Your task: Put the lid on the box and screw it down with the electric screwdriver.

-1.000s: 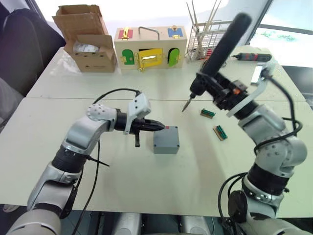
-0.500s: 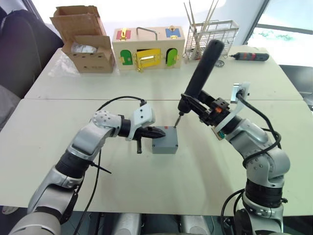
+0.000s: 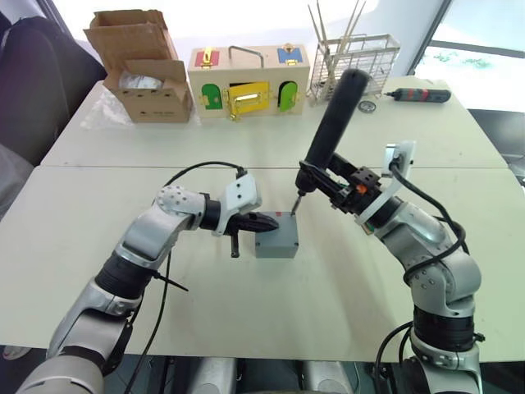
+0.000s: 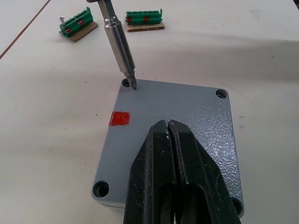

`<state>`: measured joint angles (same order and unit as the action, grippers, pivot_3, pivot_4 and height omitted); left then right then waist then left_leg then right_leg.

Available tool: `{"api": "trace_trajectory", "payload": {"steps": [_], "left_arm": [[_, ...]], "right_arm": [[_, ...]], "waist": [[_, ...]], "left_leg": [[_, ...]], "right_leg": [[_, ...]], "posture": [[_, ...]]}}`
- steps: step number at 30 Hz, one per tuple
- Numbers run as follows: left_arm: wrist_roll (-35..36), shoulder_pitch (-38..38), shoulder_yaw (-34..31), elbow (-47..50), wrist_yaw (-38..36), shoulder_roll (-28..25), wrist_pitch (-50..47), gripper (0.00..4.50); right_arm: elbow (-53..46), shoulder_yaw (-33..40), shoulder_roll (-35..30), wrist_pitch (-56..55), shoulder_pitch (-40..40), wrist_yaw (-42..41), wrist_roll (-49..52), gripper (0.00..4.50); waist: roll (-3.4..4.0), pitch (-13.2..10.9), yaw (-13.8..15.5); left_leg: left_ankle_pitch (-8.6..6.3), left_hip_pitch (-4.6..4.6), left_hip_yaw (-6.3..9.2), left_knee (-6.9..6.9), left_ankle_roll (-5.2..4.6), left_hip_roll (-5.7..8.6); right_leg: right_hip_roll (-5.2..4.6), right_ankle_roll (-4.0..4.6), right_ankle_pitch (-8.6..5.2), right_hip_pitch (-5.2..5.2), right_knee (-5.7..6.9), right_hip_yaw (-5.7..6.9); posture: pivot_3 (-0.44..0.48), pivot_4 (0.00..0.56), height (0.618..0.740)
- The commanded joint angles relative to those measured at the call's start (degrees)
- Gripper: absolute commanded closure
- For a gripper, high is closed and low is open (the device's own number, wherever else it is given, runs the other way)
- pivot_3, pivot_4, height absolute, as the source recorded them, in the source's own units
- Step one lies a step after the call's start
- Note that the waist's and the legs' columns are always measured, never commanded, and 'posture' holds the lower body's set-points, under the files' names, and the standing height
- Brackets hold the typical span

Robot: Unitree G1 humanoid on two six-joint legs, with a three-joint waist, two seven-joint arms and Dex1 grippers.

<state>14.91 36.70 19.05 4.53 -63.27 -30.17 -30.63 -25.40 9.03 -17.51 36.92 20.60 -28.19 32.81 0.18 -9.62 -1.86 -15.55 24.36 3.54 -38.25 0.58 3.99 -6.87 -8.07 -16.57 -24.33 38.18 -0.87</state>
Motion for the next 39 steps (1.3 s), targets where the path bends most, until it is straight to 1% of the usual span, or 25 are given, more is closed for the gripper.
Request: {"api": "trace_trajectory", "payload": {"steps": [1, 10, 14, 17, 19, 21, 23, 24, 26, 28, 39], "left_arm": [[-0.94, -0.15, 0.51, -0.47, 0.05, -0.14, 0.15, 4.50], [-1.32, -0.08, 0.51, -0.74, -0.18, 0.16, 0.48, 4.50], [-2.06, -0.45, 1.35, -0.64, -0.37, 0.01, 0.72, 4.50], [-2.55, -1.06, 2.23, -0.71, -0.66, -0.41, 0.39, 4.50], [-2.96, -1.26, 2.66, -1.03, -0.75, -0.56, 0.18, 4.50], [-3.39, -1.43, 3.03, -1.51, -0.86, -0.65, 0.23, 4.50], [-3.83, -1.58, 3.62, -1.52, -1.06, -0.96, 0.37, 4.50], [-3.87, -1.66, 3.77, -1.42, -1.09, -1.05, 0.38, 4.50], [-3.77, -1.92, 3.85, -1.06, -0.92, -1.01, 0.12, 4.50], [-3.69, -2.05, 3.83, -0.86, -0.76, -0.99, -0.11, 4.50], [-3.79, -2.83, 3.59, -0.43, 0.16, -0.88, -0.38, 4.50]], "right_arm": [[-0.78, 0.88, -0.91, -1.71, 0.61, 0.46, 0.46, 2.55], [-0.34, -0.56, -1.89, -2.59, 0.00, 0.58, 0.01, 2.55], [-1.99, -5.22, -4.52, -3.50, -1.94, -2.86, -1.64, 2.55], [-3.86, -9.62, -5.49, -4.54, -3.83, -4.36, -2.88, 2.55], [-3.28, -12.18, -5.94, -6.30, -5.24, -5.15, -5.00, 2.55], [-2.01, -14.00, -6.27, -7.98, -6.19, -6.12, -6.62, 2.55], [-0.48, -14.03, -5.48, -8.12, -6.24, -5.79, -6.57, 2.55], [0.25, -14.10, -5.24, -8.30, -6.28, -5.75, -6.75, 2.55], [1.64, -14.43, -5.06, -8.78, -6.88, -5.81, -7.29, 2.55], [2.57, -14.88, -5.22, -9.06, -7.39, -6.00, -7.83, 2.55], [5.95, -16.08, -5.13, -9.55, -6.32, -6.50, -10.06, 2.55]], "waist": [[0.00, 0.00, 0.00], [-0.01, 0.01, 0.02], [-0.04, 0.07, 0.04], [-0.22, 0.26, -0.09], [-0.40, 0.48, -0.23], [-0.45, 0.58, -0.29], [-0.50, 0.72, -0.37], [-0.50, 0.73, -0.37], [-0.47, 0.90, -0.36], [-0.47, 1.21, -0.33], [-0.62, 2.06, 0.01]], "left_leg": [[0.00, 0.00, 0.00, 0.00, 0.00, 0.00], [0.00, -0.01, 0.00, -0.01, 0.00, 0.00], [0.00, -0.03, 0.00, -0.01, 0.00, 0.00], [-0.01, -0.11, 0.00, 0.01, -0.01, 0.00], [-0.01, -0.29, 0.00, 0.08, -0.02, 0.00], [-0.05, -0.74, 0.00, 0.24, -0.07, -0.01], [-0.22, -1.28, 0.02, 0.33, -0.33, -0.03], [-0.43, -1.46, 0.02, 0.35, -0.69, -0.06], [-0.53, -1.89, 0.03, 0.41, -0.85, -0.22], [-0.58, -1.96, 0.01, 0.47, -0.91, -0.34], [-0.62, -1.96, 0.01, 0.50, -0.94, -0.40]], "right_leg": [[0.00, 0.00, 0.00, 0.00, 0.00, 0.00], [0.00, 0.00, 0.00, 0.02, 0.00, 0.00], [0.00, 0.00, 0.00, 0.03, 0.00, 0.00], [0.00, 0.00, 0.00, 0.09, -0.01, 0.00], [0.00, 0.00, -0.01, 0.22, -0.02, 0.00], [0.02, 0.00, -0.02, 0.63, -0.10, 0.00], [0.06, -0.02, -0.06, 1.20, -0.27, 0.00], [0.08, -0.03, -0.07, 1.38, -0.33, 0.00], [0.10, -0.03, -0.08, 1.84, -0.54, 0.00], [0.21, -0.03, -0.09, 2.04, -0.90, 0.01], [0.25, -0.03, -0.09, 2.04, -0.97, 0.00]], "posture": [[0.000, 0.150, 0.735], [0.000, 0.150, 0.735], [0.000, 0.150, 0.735], [0.000, 0.150, 0.735], [0.000, 0.150, 0.735], [0.000, 0.150, 0.735], [0.000, 0.150, 0.735], [0.000, 0.150, 0.735], [0.000, 0.150, 0.735], [0.000, 0.150, 0.735], [0.000, 0.150, 0.735]]}}
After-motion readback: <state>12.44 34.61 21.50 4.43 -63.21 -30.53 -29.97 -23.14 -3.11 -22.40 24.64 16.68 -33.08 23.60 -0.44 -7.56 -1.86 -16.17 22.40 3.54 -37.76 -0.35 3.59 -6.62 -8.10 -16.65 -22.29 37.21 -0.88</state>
